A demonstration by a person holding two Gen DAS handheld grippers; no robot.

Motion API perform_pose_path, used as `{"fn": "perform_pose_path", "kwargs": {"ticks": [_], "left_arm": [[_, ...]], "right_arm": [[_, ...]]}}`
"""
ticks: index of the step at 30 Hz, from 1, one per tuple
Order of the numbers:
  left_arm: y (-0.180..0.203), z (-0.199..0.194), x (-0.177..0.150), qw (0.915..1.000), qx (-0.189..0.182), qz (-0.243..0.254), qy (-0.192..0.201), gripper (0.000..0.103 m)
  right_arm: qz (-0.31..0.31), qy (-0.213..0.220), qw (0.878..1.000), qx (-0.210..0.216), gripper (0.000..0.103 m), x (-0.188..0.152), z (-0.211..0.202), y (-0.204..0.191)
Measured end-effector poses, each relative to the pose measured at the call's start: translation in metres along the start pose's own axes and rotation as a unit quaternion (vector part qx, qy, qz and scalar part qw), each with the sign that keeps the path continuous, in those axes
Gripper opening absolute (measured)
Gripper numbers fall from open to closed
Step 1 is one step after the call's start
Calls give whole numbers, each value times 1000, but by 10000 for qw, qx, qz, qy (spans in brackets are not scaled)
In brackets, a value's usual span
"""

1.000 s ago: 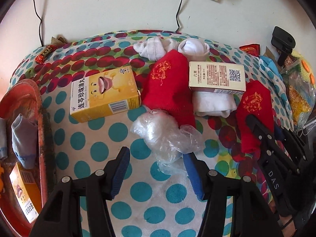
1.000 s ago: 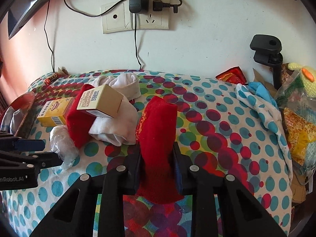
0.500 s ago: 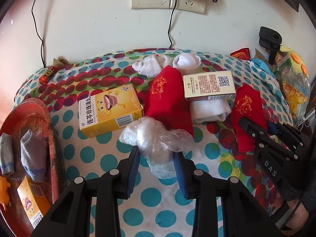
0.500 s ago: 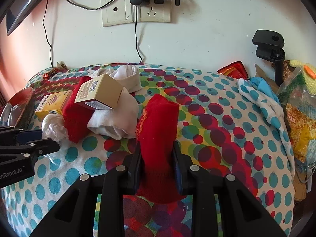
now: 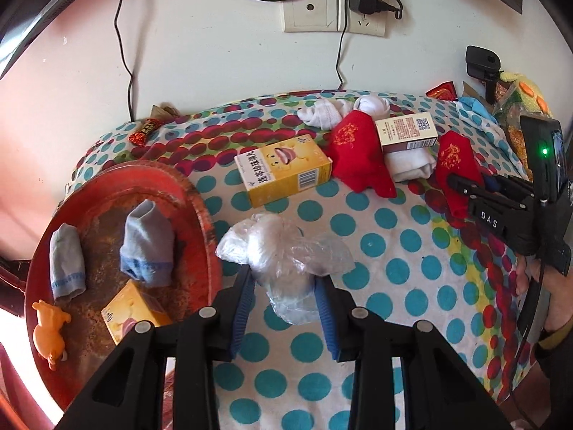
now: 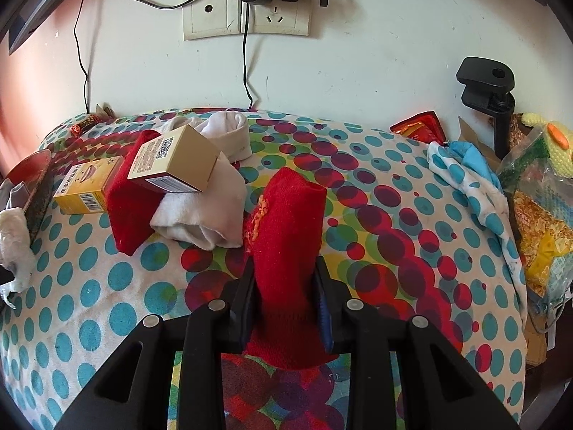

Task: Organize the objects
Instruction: 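Carry the plastic bag into the red tray and open the left tool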

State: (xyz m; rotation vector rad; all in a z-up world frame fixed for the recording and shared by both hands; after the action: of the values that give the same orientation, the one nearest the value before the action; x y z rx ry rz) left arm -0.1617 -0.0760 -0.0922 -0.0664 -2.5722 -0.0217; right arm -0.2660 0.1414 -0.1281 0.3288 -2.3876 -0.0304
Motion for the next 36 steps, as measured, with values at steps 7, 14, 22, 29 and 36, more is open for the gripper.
{"fn": "perform_pose_path", "kwargs": {"ticks": [7, 14, 22, 29, 36], "left_arm": [[-46, -21, -14, 9997, 155, -157, 104, 35], [-102, -35, -30, 9980, 366, -491, 128, 35], [-161, -43, -54, 9940, 648, -875, 28, 35], [-194, -35, -77, 9915, 783, -1025, -157, 35], [-211, -31, -92, 9920, 690, -1044, -181, 35]], "right_arm": [[-175, -17, 9996, -212, 27, 0, 0, -6], [-282, -23, 9991, -329, 28, 1, 1, -9], [-367, -26, 9984, -422, 28, 1, 1, -11], [-483, -26, 9973, -554, 29, 1, 1, -15], [-597, -24, 9959, -677, 29, 1, 1, -19]]}}
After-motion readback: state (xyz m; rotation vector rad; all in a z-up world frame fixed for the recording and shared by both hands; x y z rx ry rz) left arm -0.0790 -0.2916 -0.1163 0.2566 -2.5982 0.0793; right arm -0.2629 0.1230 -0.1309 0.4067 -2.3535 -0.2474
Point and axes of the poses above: each gripper's, at about its wrist camera, not at the fingertips, and z roughly the way its jaws point, y to its right, x to its top, the point moved 3 cm from there along z, roughly the way its jaws point, and after that the axes turned 4 degrees about -x, right-handed, at the moved point
